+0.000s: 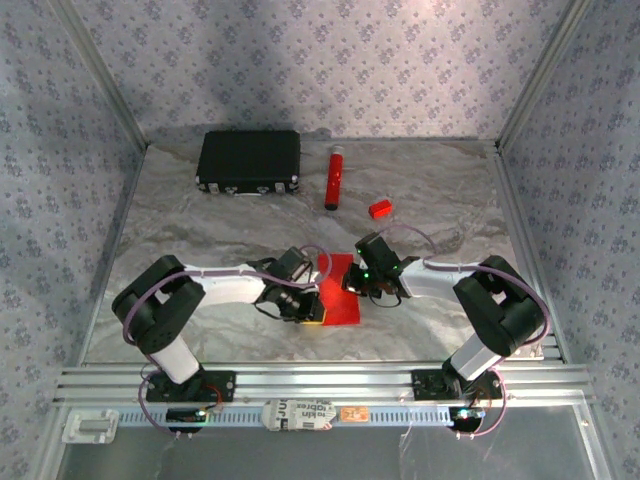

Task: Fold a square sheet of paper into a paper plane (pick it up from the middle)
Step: Fold the square sheet of paper in half at the center of the table.

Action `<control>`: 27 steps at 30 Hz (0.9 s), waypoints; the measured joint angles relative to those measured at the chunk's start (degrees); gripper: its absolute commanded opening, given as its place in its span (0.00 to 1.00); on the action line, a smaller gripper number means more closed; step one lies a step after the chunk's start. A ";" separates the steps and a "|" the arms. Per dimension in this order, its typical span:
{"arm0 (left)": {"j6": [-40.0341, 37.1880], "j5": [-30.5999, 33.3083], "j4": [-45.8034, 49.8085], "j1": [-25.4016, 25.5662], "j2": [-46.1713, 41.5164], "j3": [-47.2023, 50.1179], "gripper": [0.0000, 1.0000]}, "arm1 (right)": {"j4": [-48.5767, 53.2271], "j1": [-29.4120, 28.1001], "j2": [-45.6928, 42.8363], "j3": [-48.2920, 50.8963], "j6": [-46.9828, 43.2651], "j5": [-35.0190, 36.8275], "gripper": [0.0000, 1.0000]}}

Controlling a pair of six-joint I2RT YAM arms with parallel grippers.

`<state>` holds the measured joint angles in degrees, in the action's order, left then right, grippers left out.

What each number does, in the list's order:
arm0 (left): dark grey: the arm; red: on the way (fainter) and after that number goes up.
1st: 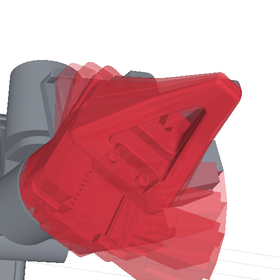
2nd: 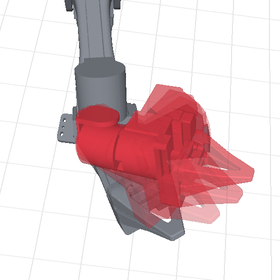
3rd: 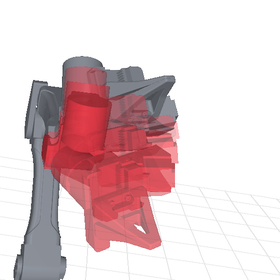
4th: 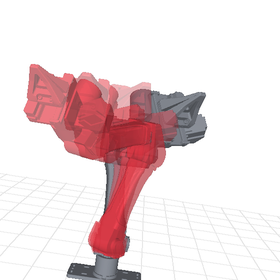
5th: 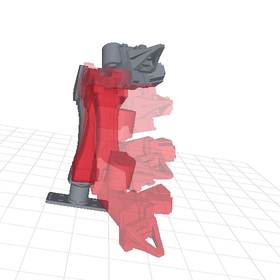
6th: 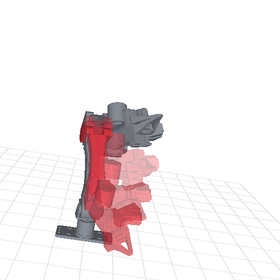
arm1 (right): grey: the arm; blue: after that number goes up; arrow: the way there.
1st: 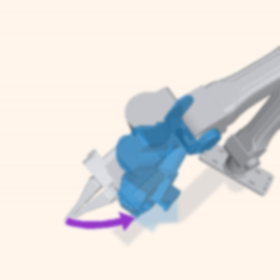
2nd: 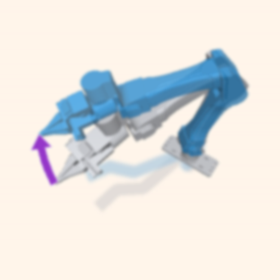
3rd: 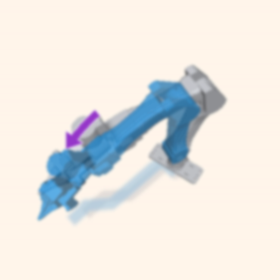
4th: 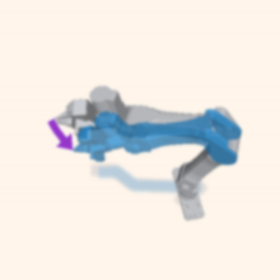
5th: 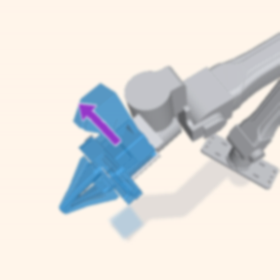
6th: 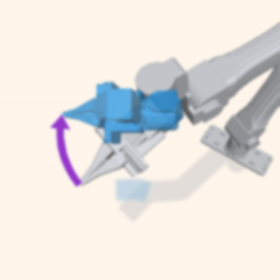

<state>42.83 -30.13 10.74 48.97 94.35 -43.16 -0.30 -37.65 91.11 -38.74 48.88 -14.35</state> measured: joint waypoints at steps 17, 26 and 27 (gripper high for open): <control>5.31 0.09 -4.02 0.33 -4.79 0.55 0.16 | -0.17 0.00 -0.02 0.13 0.22 0.00 0.00; 7.74 -4.22 -7.87 0.26 2.71 0.55 0.15 | -0.17 0.00 -0.09 0.20 0.22 0.00 0.00; 7.85 -4.61 -8.07 0.22 2.71 0.63 0.15 | -0.17 0.00 -0.09 0.20 0.22 0.00 0.00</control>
<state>50.68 -34.74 2.68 49.19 97.06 -42.52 -0.47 -37.65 91.02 -38.54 49.10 -14.35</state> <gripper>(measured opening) 0.152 0.052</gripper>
